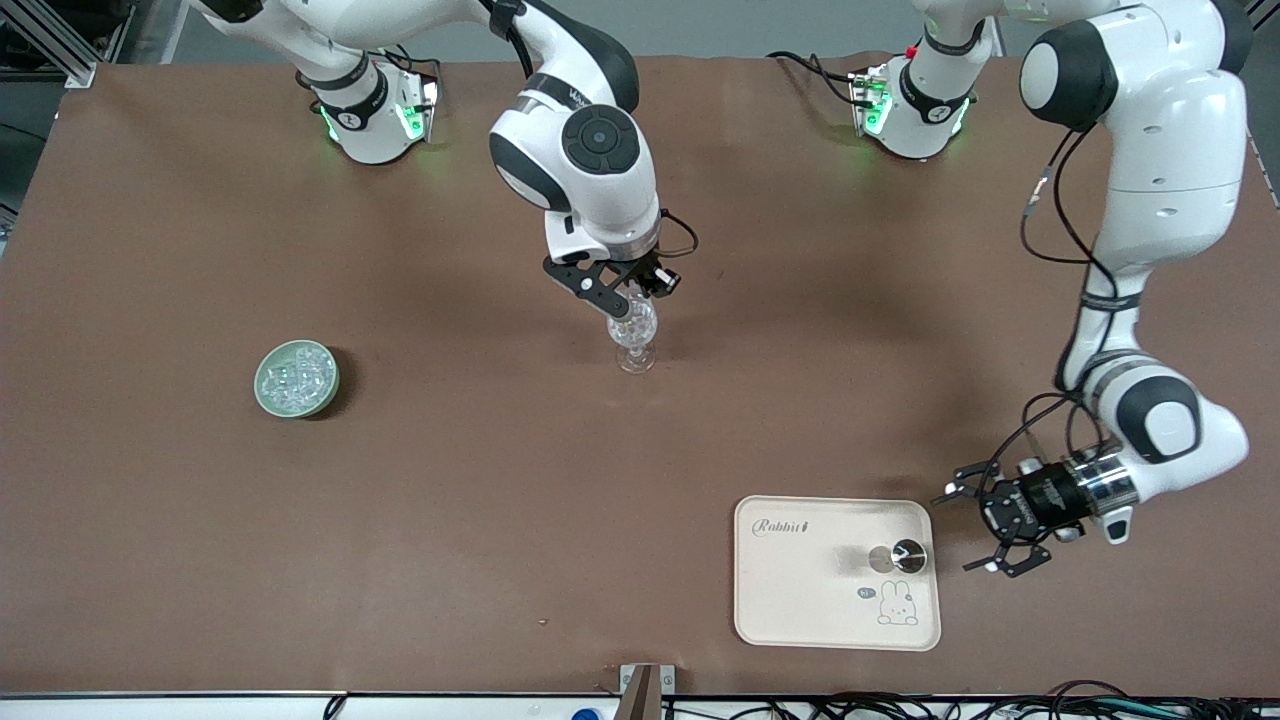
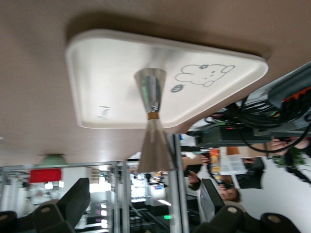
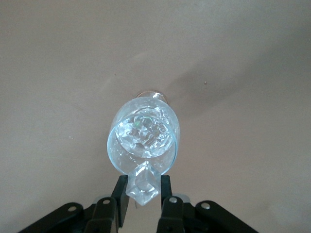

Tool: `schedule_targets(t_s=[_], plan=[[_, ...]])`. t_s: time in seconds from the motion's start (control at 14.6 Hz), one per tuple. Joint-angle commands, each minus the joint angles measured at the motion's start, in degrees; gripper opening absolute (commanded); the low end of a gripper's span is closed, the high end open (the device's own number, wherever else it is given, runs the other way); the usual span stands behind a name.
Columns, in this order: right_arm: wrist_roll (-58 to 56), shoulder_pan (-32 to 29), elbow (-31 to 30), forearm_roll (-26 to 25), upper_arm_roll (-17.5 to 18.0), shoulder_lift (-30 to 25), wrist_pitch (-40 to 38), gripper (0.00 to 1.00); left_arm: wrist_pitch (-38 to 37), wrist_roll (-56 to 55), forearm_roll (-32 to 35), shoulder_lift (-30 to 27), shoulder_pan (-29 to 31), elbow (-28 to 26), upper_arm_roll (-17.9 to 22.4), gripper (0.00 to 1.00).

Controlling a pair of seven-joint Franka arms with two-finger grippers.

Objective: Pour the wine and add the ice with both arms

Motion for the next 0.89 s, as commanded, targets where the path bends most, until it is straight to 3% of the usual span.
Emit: schedule_targets(t_s=[0.0,0.14,0.34,0.62,0.82], plan=[[1.33,0.06,0.93,-1.17,0.34,0.56,0.04,0.44,-4.21,0.88,9.72,-3.69,-0.34,-1.86,1.15,1.00],[1.25,0.15,0.85,-1.34,0.25,0.56,0.04,0.54,-5.72,0.88,19.23,-7.11,-0.16,-1.51,1.07,1.00],[1.16,-0.20,0.85,-1.26,0.33,0.56,-0.13,0.67,-5.72,0.53,27.41,-11.24,-0.07,-0.72,0.98,1.00],[0.19,-3.00,1.37,-1.17,0.86,-2.23,-1.01,0.99,-4.93,0.62,42.97,-11.96,-1.30,8.84,0.01,1.00],[-4.53,-8.18,1.37,-2.66,1.92,-9.08,-5.91,1.00,-2.82,0.79,43.44,-16.08,-1.31,9.83,-0.08,1.00]])
